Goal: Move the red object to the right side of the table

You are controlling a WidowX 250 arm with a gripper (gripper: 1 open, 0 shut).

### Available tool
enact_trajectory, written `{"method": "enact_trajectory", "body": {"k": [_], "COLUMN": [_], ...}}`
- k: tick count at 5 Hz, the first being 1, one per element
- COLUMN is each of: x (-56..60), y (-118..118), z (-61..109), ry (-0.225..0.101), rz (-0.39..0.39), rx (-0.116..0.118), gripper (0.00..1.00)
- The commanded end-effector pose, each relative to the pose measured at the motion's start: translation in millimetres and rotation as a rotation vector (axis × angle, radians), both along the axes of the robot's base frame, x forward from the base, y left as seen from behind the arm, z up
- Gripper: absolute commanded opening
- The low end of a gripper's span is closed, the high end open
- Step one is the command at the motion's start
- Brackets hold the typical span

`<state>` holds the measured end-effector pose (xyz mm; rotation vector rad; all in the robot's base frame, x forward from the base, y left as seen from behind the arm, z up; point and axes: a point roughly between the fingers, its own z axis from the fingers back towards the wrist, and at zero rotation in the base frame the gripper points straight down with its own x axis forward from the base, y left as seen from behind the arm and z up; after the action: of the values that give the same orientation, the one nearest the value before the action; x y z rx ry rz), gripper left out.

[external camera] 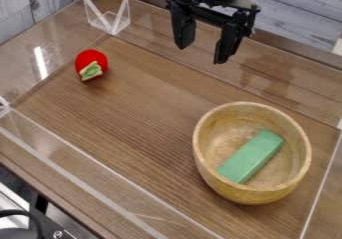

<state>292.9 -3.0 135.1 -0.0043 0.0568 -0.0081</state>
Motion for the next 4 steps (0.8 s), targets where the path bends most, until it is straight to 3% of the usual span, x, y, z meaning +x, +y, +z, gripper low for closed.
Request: {"method": "enact_trajectory", "body": {"k": [1,2,3,4], "x": [-4.7,-11.6,-15.3,-21.3], "y": [1.9,12.6,38.8,79.4], "z": [-0.6,-5.7,-6.3,-3.8], "ry": [0.036,0.057,0.048,0.02], "rz": [-0.078,-0.014,0.197,0.446], "rx": [-0.001,-0.006,-0.015,-0.03], "gripper": [1.0,1.0,1.0,1.0]}}
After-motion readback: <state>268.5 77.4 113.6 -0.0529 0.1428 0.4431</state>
